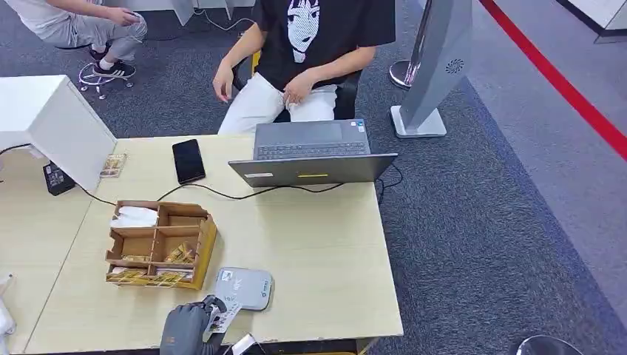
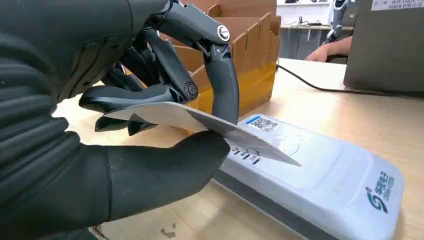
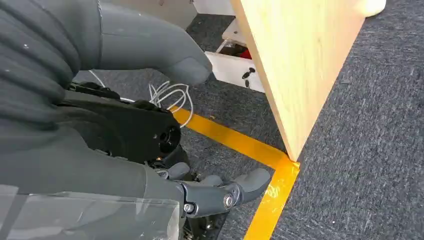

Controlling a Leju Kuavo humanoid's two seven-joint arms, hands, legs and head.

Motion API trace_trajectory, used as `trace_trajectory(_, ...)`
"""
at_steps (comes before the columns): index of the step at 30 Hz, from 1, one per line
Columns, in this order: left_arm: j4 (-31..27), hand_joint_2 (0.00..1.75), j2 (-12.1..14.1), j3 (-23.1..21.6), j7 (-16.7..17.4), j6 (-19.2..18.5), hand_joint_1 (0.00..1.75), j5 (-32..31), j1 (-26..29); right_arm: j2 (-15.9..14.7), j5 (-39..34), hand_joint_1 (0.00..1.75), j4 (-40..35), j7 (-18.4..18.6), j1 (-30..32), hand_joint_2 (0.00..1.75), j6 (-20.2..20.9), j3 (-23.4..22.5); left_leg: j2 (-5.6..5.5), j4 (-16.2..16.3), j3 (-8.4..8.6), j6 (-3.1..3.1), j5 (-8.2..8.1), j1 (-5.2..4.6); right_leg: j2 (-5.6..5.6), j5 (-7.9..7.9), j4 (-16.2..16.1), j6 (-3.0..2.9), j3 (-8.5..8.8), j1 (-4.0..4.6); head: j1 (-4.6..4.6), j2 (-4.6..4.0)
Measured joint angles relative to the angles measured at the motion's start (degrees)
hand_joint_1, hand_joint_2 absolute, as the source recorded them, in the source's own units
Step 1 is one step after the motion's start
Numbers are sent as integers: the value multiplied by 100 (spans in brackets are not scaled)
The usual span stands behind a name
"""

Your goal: Pass the card to the sensor for recognition and then transmit it.

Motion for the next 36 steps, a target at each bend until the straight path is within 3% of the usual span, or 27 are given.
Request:
trace_trajectory(15,199,175,-13,-72,-169,127,175,39,-185,15,39,0,-4,7,12,175,-59,4,0,0,1,0,1,0,0,0,0,0,0,0,0,0)
trace_trajectory(19,-167,175,-52,-96,-278,101,175,-192,-288,44,153,0,-4,41,17,175,-48,20,0,1,1,2,3,0,-1,1,0,1,0,0,0,0)
trace_trajectory(23,-799,175,-136,-96,-280,-188,175,-592,-516,44,267,0,-4,98,21,175,22,96,-1,1,0,3,3,0,-1,4,0,1,1,0,2,0)
trace_trajectory(28,-1603,175,-251,114,-275,-706,175,-612,-930,44,374,0,0,120,21,175,103,208,0,1,2,5,6,0,-2,5,1,1,5,0,0,0)
trace_trajectory(33,-1908,175,-293,267,-302,-767,175,-632,-990,44,420,0,4,120,24,175,103,271,-1,1,3,2,8,0,-2,4,2,1,4,0,0,0)
trace_trajectory(36,-1913,175,-280,371,54,-775,175,-1004,-1201,44,561,0,15,181,24,175,114,334,-4,1,-3,2,8,1,-8,4,1,1,-1,1,2,0)
